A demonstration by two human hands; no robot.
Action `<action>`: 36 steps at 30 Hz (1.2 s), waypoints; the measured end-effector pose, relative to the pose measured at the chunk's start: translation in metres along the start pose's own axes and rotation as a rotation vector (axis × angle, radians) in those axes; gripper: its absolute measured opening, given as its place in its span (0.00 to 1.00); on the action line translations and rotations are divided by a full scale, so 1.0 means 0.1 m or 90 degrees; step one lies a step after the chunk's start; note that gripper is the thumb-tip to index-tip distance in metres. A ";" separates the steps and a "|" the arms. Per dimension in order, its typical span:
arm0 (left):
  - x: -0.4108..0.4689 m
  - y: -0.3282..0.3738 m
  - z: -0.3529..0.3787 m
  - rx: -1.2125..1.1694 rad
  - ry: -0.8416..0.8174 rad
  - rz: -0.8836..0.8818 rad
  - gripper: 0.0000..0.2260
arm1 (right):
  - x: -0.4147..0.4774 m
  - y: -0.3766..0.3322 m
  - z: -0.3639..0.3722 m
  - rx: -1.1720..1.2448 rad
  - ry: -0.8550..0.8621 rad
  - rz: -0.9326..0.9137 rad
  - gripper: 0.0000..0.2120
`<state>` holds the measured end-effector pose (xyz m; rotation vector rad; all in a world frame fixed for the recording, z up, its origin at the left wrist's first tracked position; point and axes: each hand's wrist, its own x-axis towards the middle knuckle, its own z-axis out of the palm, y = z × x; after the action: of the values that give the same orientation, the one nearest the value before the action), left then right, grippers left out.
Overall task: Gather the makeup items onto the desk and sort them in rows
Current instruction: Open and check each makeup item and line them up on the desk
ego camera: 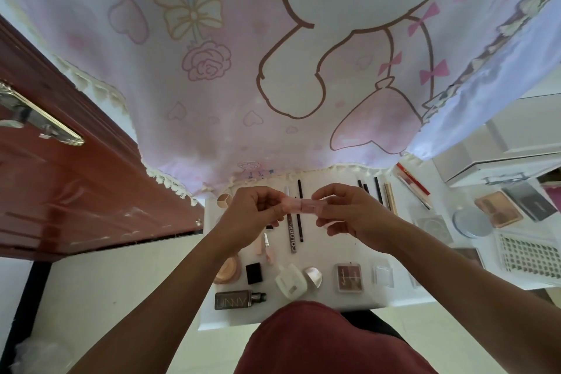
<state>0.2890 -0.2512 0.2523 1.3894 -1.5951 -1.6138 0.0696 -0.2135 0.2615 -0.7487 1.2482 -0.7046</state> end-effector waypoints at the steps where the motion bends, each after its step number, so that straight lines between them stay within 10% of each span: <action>1: -0.01 0.00 0.00 -0.005 -0.006 -0.002 0.05 | -0.01 0.01 0.00 0.009 -0.007 0.004 0.11; 36: 0.19 -0.09 -0.04 0.017 -0.044 -0.011 0.06 | 0.10 0.11 0.04 0.065 -0.012 0.076 0.14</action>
<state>0.2887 -0.2674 0.2386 1.3781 -1.6549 -1.6722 0.0756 -0.2152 0.2472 -0.5913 1.2200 -0.6570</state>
